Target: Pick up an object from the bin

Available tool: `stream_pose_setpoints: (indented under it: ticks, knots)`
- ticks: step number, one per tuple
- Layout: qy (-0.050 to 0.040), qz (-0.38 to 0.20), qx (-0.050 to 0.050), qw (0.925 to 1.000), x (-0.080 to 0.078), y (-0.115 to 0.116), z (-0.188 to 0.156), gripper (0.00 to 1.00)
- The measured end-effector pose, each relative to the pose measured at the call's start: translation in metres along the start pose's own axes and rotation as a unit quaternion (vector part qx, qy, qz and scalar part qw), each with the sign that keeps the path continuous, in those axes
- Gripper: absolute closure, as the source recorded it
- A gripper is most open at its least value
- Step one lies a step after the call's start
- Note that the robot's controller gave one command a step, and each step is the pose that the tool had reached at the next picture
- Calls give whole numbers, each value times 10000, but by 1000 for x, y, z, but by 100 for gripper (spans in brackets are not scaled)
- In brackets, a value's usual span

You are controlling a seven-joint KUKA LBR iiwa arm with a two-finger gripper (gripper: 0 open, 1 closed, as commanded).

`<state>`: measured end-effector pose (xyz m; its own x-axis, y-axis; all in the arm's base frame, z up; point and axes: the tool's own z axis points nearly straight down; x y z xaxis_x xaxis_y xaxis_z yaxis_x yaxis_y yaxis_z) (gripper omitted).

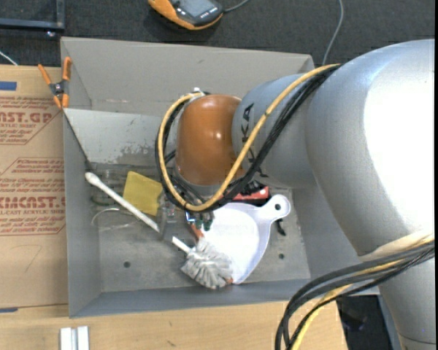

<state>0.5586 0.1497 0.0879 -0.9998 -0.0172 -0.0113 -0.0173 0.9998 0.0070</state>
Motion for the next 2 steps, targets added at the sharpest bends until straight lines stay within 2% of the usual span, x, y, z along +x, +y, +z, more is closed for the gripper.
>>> stream_pose_setpoints:
  ticks: [1, 2]
  knots:
    - [-42, 81, 25, 10000, 50, 19, 14, 100]
    - [-41, 82, 24, 10000, 50, 19, 14, 100]
